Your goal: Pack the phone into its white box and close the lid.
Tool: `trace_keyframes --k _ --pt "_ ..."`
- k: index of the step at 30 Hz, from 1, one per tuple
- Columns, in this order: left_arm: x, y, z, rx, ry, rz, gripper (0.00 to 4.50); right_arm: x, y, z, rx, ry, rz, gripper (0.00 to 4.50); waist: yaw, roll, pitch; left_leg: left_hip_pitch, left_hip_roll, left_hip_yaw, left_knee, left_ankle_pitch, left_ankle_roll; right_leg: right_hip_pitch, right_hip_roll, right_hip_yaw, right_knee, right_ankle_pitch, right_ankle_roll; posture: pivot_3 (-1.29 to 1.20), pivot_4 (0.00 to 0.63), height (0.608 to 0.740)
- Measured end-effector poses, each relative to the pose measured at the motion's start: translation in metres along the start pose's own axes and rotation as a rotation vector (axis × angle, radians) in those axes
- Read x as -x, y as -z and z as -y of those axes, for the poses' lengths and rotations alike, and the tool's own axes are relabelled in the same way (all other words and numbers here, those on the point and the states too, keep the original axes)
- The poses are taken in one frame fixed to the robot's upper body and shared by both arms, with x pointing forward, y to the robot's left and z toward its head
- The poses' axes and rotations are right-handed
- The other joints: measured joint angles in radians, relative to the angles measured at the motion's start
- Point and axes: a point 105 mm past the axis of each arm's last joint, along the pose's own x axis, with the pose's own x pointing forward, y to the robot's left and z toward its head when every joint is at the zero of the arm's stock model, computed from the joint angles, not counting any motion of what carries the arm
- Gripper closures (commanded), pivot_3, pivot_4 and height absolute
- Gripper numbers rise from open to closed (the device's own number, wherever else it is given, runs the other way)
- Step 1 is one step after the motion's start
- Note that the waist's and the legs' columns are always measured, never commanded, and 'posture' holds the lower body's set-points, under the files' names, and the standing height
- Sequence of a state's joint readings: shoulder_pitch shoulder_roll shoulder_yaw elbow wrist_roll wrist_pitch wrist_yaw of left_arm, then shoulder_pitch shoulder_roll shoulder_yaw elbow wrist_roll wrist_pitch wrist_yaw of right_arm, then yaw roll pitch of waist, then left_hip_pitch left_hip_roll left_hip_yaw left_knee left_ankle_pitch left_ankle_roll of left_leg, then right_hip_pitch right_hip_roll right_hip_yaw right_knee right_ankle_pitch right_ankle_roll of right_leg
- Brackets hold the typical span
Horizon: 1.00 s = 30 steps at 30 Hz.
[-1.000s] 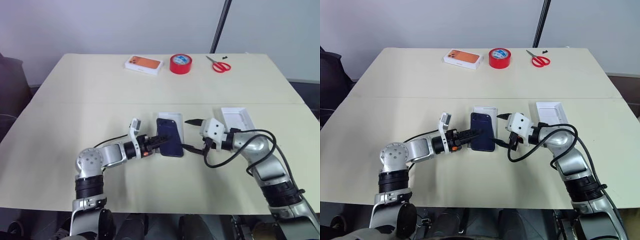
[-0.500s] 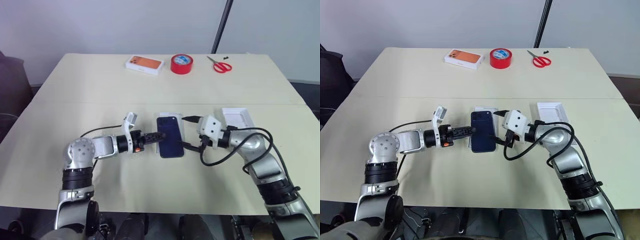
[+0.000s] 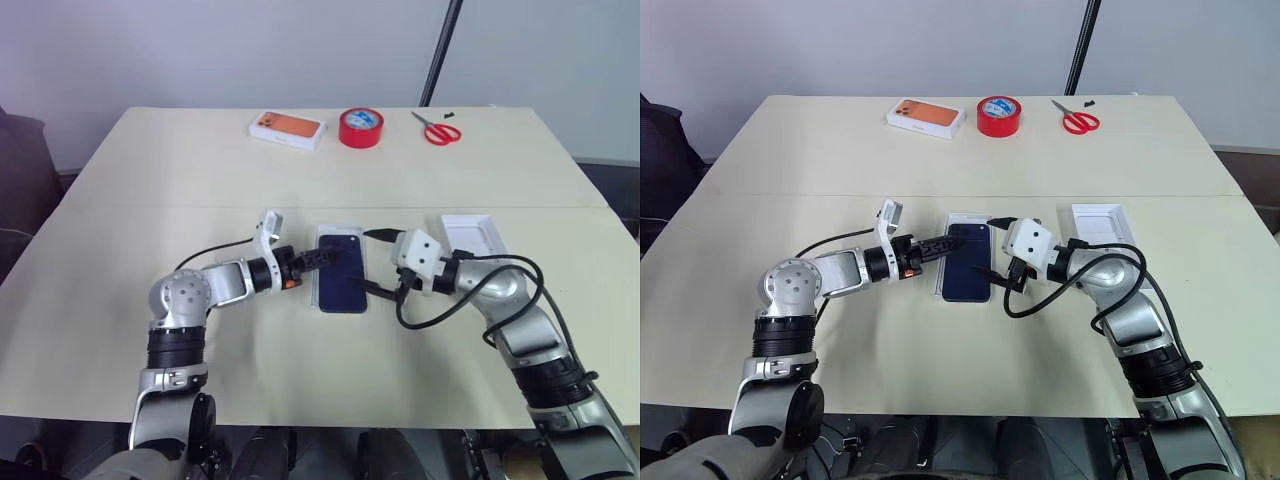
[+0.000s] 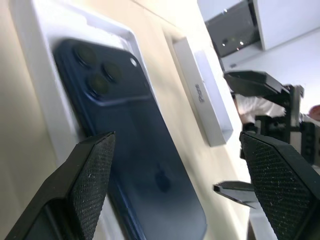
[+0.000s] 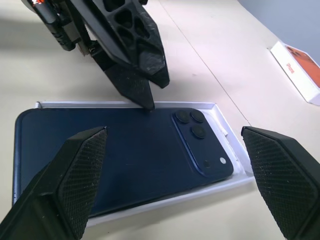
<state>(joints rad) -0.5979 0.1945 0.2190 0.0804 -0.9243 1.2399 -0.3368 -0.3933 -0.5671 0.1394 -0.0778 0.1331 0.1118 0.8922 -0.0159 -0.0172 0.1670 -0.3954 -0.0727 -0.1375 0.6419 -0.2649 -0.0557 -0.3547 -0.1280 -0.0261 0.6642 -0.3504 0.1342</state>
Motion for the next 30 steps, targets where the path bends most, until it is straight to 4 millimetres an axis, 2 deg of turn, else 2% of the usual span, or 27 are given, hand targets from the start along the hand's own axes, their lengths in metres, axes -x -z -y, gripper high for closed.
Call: trace_keyframes --k 1,2,3,5,8,11,14,16,23,27,30 --pt "0.004 -0.002 -0.001 -0.014 -0.005 0.003 0.29 0.001 0.000 -0.002 -0.019 -0.008 0.007 0.75 -0.001 0.000 0.000 0.000 0.000 0.000 0.000 0.000 0.000 0.000 0.000 0.000 0.000 0.000 0.000 0.00 0.150 0.740" --pt "0.009 -0.006 -0.003 -0.042 -0.016 0.008 0.29 0.002 -0.002 -0.004 -0.036 -0.021 0.019 1.36 -0.003 0.000 0.000 0.000 0.000 0.000 0.000 0.000 0.000 0.000 0.000 0.000 0.000 0.000 0.000 0.00 0.150 0.740" --pt "0.015 -0.010 -0.006 -0.087 -0.034 0.013 0.29 0.002 -0.004 -0.006 -0.047 -0.029 0.029 1.76 -0.004 0.000 0.000 0.000 0.000 0.000 0.000 0.000 0.000 0.000 0.000 0.000 0.000 0.000 0.000 0.00 0.150 0.740" --pt "0.026 -0.017 -0.012 -0.175 -0.081 0.025 0.29 0.002 -0.007 -0.008 -0.063 -0.035 0.043 2.82 -0.004 0.000 0.000 0.000 0.000 0.000 0.000 0.000 0.000 0.000 0.000 0.000 0.000 0.000 0.000 0.00 0.150 0.740" --pt "0.041 -0.019 -0.027 -0.275 -0.142 0.024 0.29 0.000 -0.012 -0.012 -0.062 -0.051 0.058 4.34 0.000 0.001 0.000 0.000 0.000 0.000 0.000 0.000 0.000 0.000 0.000 0.000 0.000 0.000 0.000 0.00 0.150 0.740" --pt "0.049 -0.020 -0.030 -0.332 -0.133 0.023 0.29 -0.002 -0.011 -0.027 -0.066 -0.117 0.060 4.43 0.004 0.001 0.000 -0.001 0.000 -0.001 0.000 0.000 0.000 -0.001 0.000 0.000 0.000 0.000 0.000 0.00 0.150 0.740" --pt "0.060 -0.022 -0.030 -0.456 -0.117 0.020 0.29 0.004 -0.006 -0.051 -0.092 -0.240 0.045 4.43 0.003 0.001 0.001 -0.003 0.000 -0.001 0.000 0.000 0.001 -0.002 -0.001 0.000 -0.001 0.000 0.000 0.00 0.150 0.740" --pt "0.068 -0.023 -0.036 -0.546 -0.139 0.024 0.29 0.008 -0.001 -0.061 -0.094 -0.306 0.020 4.43 0.002 0.002 0.001 -0.002 0.000 -0.001 0.000 0.000 0.001 -0.002 0.000 0.000 -0.001 0.000 0.000 0.00 0.150 0.740" --pt "0.071 -0.017 -0.041 -0.649 -0.115 0.032 0.29 0.002 0.006 -0.090 -0.024 -0.487 -0.013 4.43 0.001 0.002 0.001 -0.003 0.000 -0.001 0.000 -0.001 0.001 -0.002 0.000 0.000 -0.001 0.000 -0.001 0.00 0.150 0.740" --pt "0.064 -0.014 -0.040 -0.630 -0.109 0.055 0.29 -0.005 0.022 -0.086 0.034 -0.489 -0.074 4.43 0.001 0.002 0.001 -0.003 0.000 -0.001 0.001 -0.001 0.001 -0.002 0.000 -0.001 0.000 0.000 -0.001 0.00 0.150 0.740" --pt "0.059 -0.012 -0.040 -0.599 -0.109 0.070 0.29 -0.010 0.016 -0.081 0.022 -0.480 -0.040 4.43 -0.003 0.002 0.001 -0.003 0.001 -0.001 0.001 -0.001 0.001 -0.002 0.000 -0.001 0.000 0.000 -0.001 0.00 0.150 0.740"
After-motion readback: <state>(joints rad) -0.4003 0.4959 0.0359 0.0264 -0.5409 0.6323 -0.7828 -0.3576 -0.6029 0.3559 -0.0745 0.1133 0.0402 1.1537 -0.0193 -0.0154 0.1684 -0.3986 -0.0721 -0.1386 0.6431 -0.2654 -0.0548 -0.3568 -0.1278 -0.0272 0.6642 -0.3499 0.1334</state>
